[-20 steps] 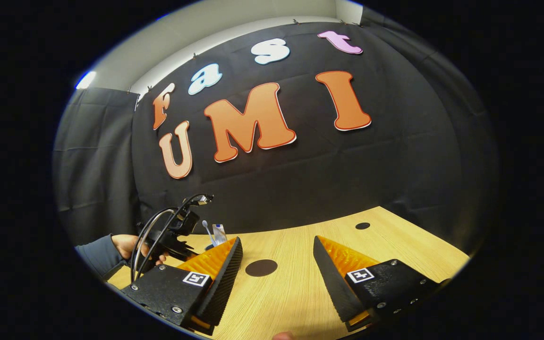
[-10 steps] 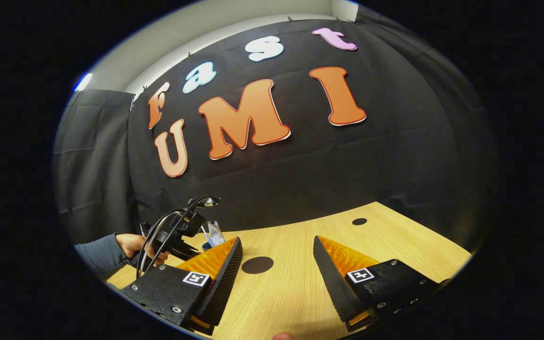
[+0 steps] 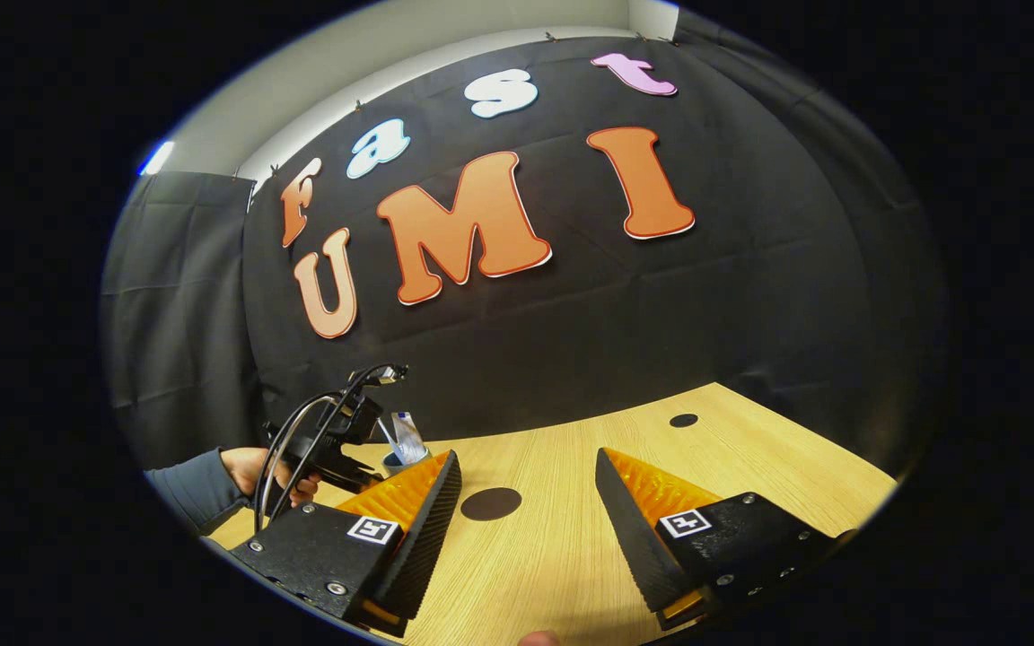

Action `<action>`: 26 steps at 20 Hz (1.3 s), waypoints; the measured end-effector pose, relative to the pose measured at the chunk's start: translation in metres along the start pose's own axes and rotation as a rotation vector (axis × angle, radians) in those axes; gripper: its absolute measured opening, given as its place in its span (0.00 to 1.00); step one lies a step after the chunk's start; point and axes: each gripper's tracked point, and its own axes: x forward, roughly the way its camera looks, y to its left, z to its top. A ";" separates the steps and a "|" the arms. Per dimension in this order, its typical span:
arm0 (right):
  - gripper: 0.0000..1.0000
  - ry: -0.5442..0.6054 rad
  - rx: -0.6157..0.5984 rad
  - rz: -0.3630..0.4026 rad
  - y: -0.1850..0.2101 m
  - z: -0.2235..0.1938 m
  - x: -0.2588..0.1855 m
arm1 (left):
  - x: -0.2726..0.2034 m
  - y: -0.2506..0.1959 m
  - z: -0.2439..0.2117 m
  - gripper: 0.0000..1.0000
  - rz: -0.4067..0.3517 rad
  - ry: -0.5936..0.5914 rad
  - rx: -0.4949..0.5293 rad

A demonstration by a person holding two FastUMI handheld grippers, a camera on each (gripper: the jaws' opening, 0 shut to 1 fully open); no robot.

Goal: Put the toothbrush and toothpaste on the desktop into the cup, then pick up the cup and place it on the coaster on the desktop.

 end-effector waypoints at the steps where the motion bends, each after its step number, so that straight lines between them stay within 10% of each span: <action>1: 0.90 -0.002 -0.005 -0.003 -0.001 0.001 -0.001 | 0.000 0.000 0.000 0.18 -0.004 -0.003 0.010; 18: 0.90 0.030 -0.054 -0.066 -0.033 -0.005 -0.008 | -0.007 0.010 -0.006 0.20 -0.077 0.038 0.119; 21: 0.91 0.040 -0.054 -0.076 -0.025 -0.006 -0.001 | -0.028 -0.008 -0.011 0.42 -0.087 0.035 0.179; 23: 0.92 0.030 -0.080 -0.085 -0.018 0.002 0.002 | -0.048 -0.008 -0.008 0.90 -0.106 0.002 0.147; 26: 0.93 -0.020 -0.150 -0.115 -0.006 0.022 0.006 | -0.090 0.018 0.006 1.00 -0.069 -0.127 0.095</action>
